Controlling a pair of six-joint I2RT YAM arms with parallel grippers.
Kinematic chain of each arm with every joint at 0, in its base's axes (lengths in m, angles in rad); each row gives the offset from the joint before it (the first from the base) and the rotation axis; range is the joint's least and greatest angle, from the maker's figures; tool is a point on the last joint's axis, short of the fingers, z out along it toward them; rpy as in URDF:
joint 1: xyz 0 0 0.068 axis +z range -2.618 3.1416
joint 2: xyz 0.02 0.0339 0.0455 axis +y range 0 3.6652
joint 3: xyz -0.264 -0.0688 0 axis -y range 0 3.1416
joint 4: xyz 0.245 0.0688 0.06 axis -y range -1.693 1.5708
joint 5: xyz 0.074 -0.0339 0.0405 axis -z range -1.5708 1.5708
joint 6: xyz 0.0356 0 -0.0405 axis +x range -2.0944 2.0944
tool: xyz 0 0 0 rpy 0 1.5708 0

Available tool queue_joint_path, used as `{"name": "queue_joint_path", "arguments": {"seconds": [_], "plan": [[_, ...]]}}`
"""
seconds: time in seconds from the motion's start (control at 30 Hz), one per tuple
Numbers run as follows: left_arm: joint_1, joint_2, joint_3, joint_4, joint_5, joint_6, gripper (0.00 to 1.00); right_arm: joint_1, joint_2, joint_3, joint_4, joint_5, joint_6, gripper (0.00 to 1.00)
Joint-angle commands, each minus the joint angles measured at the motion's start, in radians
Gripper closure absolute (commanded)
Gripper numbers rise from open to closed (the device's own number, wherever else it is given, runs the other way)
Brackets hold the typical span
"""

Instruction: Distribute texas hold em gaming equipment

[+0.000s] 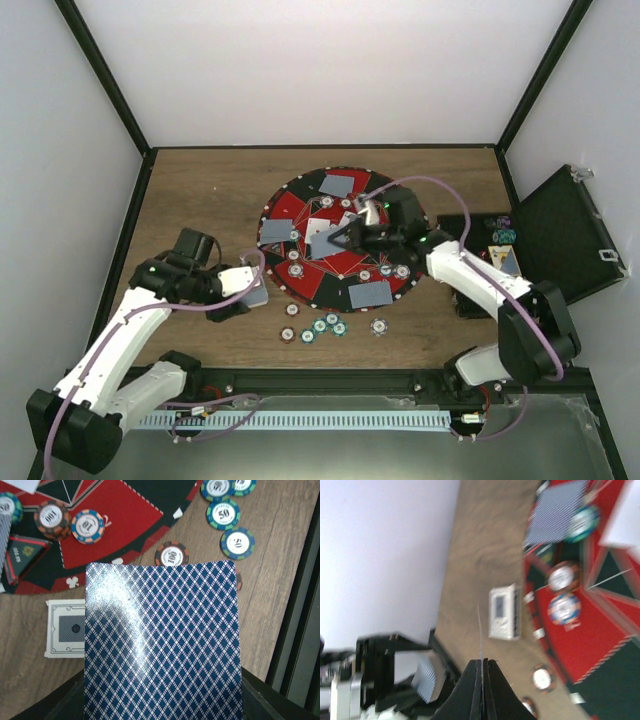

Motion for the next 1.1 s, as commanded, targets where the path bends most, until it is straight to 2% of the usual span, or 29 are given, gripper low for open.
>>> {"name": "queue_joint_path", "arguments": {"seconds": [0.0, 0.1, 0.27, 0.43, 0.6, 0.77, 0.93, 1.07], "plan": [[0.009, 0.02, -0.047, 0.077, -0.03, 0.009, 0.91, -0.18, 0.045, 0.064, -0.152, -0.017, -0.155, 0.99], [0.016, 0.048, -0.071, 0.109, -0.044, 0.013, 0.91, -0.27, 0.142, 0.128, -0.222, 0.045, -0.237, 0.99], [0.053, 0.096, -0.096, 0.146, -0.05, 0.036, 0.92, -0.35, 0.345, 0.222, -0.24, 0.067, -0.288, 0.99], [0.169, 0.146, -0.098, 0.152, -0.036, 0.098, 0.92, -0.373, 0.505, 0.316, -0.253, 0.104, -0.314, 0.99], [0.323, 0.182, -0.112, 0.143, -0.032, 0.205, 0.92, -0.372, 0.576, 0.344, -0.273, 0.182, -0.336, 0.98], [0.417, 0.162, -0.164, 0.178, -0.05, 0.295, 0.94, -0.373, 0.584, 0.334, -0.293, 0.235, -0.349, 0.79], [0.502, 0.216, -0.172, 0.209, -0.036, 0.313, 0.94, -0.373, 0.548, 0.337, -0.333, 0.294, -0.352, 0.49], [0.547, 0.233, -0.224, 0.306, -0.062, 0.315, 0.94, -0.371, 0.488, 0.342, -0.371, 0.336, -0.352, 0.31]]}}
